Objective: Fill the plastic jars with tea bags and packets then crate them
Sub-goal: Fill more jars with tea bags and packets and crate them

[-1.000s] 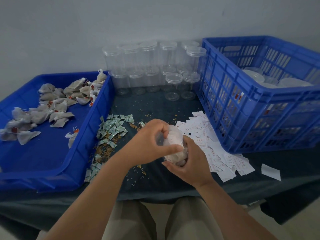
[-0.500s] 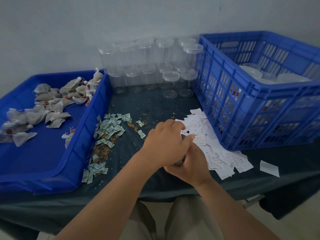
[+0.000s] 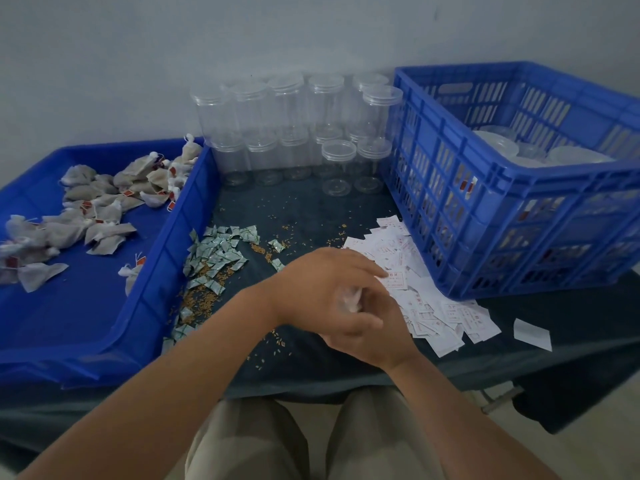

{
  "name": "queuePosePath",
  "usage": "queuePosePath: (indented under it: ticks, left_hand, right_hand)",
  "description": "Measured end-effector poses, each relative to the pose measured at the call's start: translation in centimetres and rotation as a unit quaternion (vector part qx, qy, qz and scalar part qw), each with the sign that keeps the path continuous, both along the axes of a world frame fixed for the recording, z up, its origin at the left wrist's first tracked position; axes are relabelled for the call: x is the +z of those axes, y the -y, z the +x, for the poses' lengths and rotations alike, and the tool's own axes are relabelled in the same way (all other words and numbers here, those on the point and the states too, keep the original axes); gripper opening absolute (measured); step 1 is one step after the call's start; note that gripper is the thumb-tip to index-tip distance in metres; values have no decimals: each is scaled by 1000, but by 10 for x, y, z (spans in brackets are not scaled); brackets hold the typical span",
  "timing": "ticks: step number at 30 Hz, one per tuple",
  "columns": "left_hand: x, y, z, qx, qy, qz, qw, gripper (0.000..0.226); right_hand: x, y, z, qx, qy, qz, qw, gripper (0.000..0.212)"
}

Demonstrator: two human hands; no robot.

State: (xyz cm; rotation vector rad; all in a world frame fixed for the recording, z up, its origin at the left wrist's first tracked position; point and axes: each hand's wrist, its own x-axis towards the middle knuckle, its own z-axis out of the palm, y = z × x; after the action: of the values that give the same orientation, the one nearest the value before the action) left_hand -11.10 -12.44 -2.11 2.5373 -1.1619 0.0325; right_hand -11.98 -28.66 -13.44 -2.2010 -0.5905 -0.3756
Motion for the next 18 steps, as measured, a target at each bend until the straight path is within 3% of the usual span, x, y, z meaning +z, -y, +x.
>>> queuePosePath:
  ticks: [2,3,5,7,10,12,15,18]
  left_hand:
    - [6,0,0,71,11,-87,994,48]
    - [7,2,-1,148,37,-89,984,53]
    - [5,10,-5,312,32,2,950,81]
    - [-3,19,-8,375,-58,79,922,96]
    - [-16,27,-4,336,-104,70,933,70]
    - [-13,23,0,261,-84,73,959,53]
    - [3,5,9,168,-131,69,974,54]
    - [6,6,6,175,-135,95,971,69]
  right_hand:
    - [3,1,0,5,-33,45,998,69]
    - [4,1,-1,4,-44,55,998,76]
    - [5,0,-2,8,-49,59,997,77]
    - [6,-2,-4,12,-41,46,998,63]
    - [5,-1,-4,8,-45,39,998,51]
    - [4,0,-4,-1,-51,48,998,66]
    - [5,-2,-5,-9,-60,62,996,78]
    - [-1,-5,-1,-4,-48,62,997,74]
